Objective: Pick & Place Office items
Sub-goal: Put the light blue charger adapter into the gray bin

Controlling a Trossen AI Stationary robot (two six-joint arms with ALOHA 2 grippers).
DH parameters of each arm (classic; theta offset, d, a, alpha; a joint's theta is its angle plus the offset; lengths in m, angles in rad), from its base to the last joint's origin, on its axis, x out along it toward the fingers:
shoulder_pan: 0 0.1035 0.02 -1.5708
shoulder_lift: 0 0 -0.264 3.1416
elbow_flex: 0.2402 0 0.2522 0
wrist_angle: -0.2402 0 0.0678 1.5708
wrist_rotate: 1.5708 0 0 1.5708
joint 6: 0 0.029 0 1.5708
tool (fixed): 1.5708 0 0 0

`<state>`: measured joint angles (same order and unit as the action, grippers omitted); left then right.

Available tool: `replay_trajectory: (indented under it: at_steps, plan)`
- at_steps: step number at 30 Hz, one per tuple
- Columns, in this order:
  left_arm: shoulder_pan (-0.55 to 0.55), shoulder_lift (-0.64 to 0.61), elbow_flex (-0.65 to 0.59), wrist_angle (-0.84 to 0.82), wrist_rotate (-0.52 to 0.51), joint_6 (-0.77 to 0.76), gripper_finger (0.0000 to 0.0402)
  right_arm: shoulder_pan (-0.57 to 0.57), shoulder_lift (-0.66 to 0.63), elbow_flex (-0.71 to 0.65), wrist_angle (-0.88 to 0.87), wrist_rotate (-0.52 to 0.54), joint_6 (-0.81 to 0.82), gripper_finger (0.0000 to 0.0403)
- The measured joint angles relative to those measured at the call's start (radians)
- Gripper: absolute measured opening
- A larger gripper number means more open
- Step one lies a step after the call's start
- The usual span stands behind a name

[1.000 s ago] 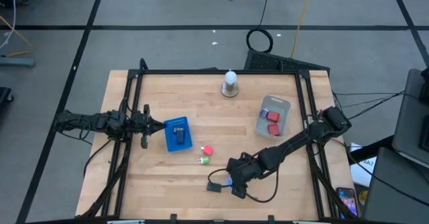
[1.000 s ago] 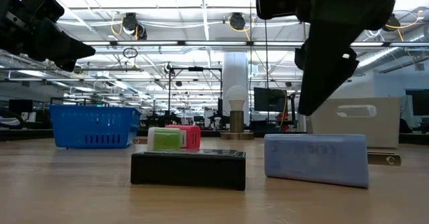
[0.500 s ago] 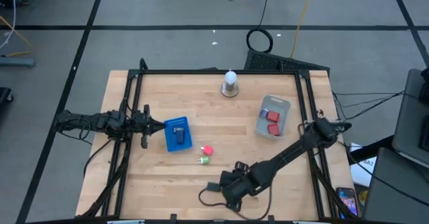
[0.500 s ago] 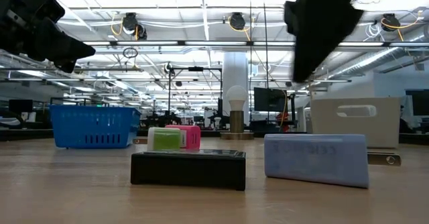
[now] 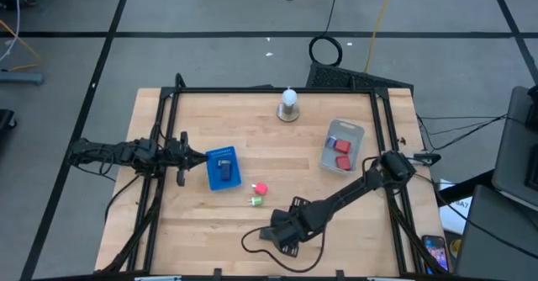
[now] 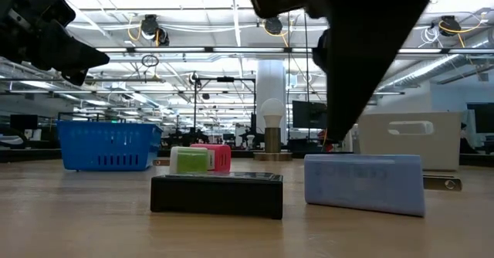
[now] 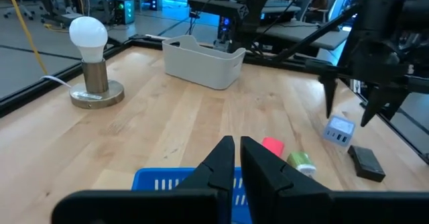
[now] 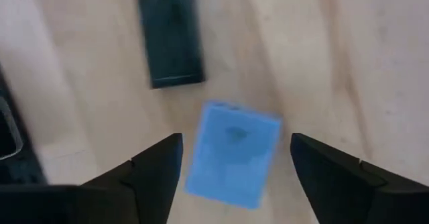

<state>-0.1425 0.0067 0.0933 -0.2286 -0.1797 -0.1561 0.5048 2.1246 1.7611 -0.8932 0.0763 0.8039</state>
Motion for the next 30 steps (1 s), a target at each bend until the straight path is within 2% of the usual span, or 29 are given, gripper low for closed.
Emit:
replay_trajectory:
  at_steps: [9, 15, 20, 30]
  plan:
    - [0.0, 0.0, 0.0, 0.0, 0.005, -0.002, 0.0026, -0.008, 0.003, -0.012, 0.004, -0.021, 0.022, 0.031]
    - [0.0, 0.0, 0.0, 0.0, 0.006, -0.004, 0.0026, -0.009, 0.005, -0.111, 0.065, -0.057, 0.056, 0.032]
    - [0.0, 0.0, 0.0, 0.0, 0.006, -0.004, 0.0026, -0.021, -0.006, -0.203, 0.181, -0.105, 0.055, 0.0318]
    - [0.0, 0.0, 0.0, -0.001, 0.006, 0.0, 0.0026, -0.032, -0.002, -0.223, 0.171, -0.089, -0.185, 0.0314]
